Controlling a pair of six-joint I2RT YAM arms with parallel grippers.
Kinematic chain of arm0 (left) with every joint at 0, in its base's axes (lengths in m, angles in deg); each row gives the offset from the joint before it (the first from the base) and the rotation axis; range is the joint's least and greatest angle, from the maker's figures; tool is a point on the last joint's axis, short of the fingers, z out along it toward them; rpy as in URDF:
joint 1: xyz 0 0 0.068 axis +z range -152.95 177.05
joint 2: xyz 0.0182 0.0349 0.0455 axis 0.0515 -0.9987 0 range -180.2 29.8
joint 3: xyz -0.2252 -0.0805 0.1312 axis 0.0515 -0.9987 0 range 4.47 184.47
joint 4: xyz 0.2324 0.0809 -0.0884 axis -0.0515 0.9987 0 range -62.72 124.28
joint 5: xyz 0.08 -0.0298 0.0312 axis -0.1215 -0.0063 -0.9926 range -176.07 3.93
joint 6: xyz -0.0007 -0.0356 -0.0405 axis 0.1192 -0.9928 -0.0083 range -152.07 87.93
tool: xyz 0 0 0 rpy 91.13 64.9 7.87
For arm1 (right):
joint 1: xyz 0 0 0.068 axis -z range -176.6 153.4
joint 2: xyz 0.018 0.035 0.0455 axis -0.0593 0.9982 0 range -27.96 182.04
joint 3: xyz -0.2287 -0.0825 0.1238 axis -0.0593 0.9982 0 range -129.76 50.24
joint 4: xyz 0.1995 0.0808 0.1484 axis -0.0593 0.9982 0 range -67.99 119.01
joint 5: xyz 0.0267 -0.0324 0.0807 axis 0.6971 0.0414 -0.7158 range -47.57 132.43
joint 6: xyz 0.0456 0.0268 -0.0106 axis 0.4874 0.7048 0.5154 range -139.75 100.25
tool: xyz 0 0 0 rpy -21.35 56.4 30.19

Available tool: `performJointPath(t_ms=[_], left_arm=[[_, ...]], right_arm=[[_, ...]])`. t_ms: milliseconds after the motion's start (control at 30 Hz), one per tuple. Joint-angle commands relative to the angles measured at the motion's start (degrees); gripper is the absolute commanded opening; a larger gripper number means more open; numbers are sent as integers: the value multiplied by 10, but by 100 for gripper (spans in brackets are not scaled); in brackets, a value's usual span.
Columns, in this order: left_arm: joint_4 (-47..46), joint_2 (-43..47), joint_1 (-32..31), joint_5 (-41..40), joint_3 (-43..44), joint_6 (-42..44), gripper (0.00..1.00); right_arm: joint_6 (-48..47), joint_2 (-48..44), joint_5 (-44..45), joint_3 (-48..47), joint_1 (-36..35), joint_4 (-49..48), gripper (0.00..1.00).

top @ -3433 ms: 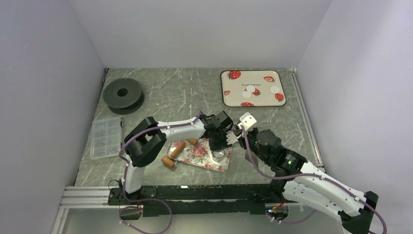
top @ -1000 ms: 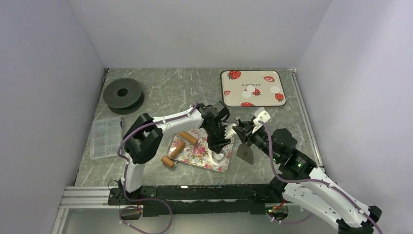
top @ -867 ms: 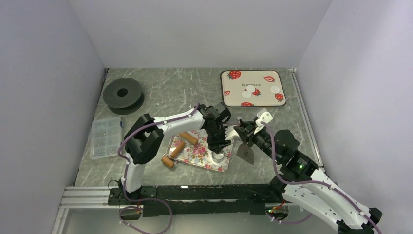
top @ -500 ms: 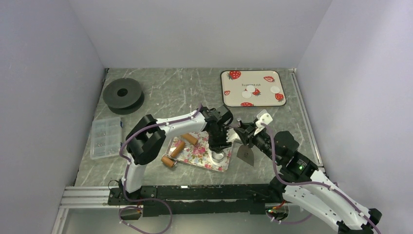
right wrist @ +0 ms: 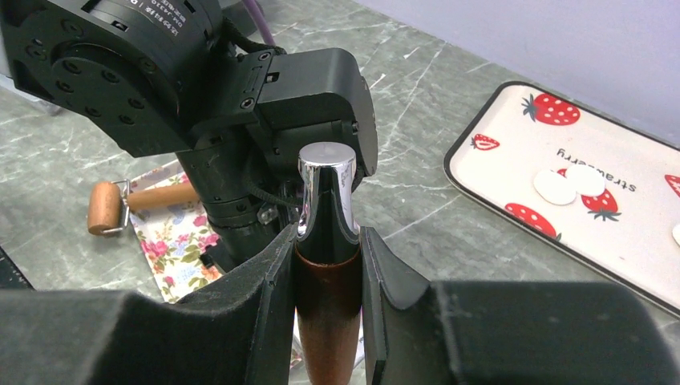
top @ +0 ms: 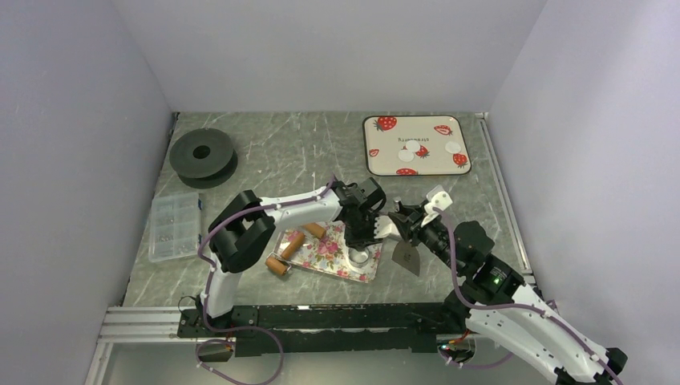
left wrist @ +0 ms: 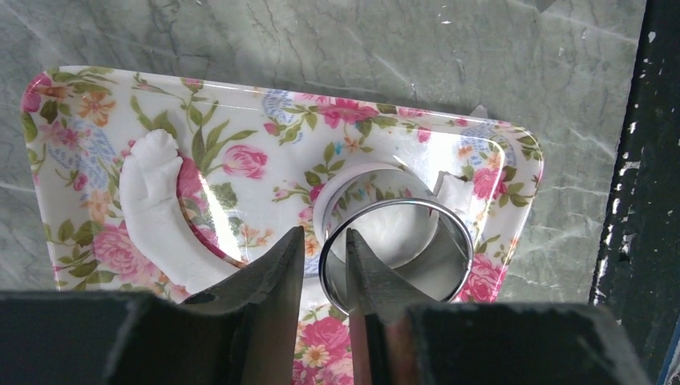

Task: Roll out the dumpling wrappers from the dough
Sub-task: Remove the dumpling wrapper from the work surface.

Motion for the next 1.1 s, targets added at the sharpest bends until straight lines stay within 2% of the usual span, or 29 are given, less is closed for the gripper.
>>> performJointPath(t_ms=[0, 233, 467, 800, 1067], left_arm=[[-18, 1, -4, -3, -7, 5, 28], [-45, 18, -9, -17, -34, -2, 19], [-64, 49, -14, -38, -56, -2, 20], [-47, 53, -19, -47, -36, -4, 28], [-43, 51, -19, -40, -30, -10, 26]], right_arm=[[5, -11, 14, 3, -1, -35, 0], [0, -19, 16, 3, -1, -26, 0], [-6, -14, 17, -8, -1, -12, 0], [-3, -3, 13, -12, -1, -6, 0], [-2, -8, 13, -14, -1, 1, 0]])
